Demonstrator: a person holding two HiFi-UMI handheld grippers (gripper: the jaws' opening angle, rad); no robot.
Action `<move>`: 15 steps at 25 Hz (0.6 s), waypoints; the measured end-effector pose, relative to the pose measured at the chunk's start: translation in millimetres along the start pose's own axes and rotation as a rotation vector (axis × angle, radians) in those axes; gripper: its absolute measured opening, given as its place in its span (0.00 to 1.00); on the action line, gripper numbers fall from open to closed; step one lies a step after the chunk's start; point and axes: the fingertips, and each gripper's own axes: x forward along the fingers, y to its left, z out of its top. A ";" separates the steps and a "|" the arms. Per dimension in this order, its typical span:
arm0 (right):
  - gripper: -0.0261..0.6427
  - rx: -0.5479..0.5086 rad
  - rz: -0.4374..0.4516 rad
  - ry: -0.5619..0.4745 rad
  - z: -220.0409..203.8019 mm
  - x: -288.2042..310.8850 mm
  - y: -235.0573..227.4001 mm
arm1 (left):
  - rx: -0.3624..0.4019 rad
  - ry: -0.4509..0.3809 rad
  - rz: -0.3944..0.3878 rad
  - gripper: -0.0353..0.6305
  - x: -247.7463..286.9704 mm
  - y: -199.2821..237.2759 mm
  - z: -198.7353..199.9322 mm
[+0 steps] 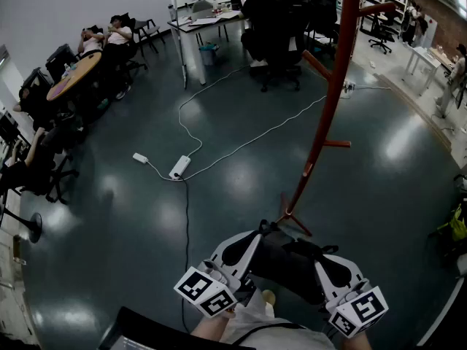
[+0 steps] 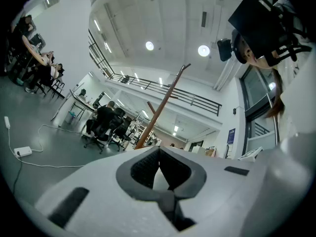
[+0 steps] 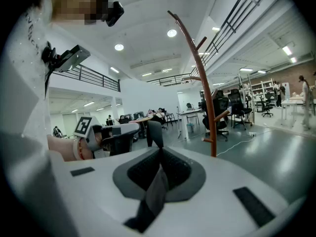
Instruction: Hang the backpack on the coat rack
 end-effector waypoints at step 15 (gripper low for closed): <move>0.08 0.058 -0.030 0.117 -6.6 114.0 -104.1 | -0.078 0.078 0.048 0.07 97.8 120.2 -15.2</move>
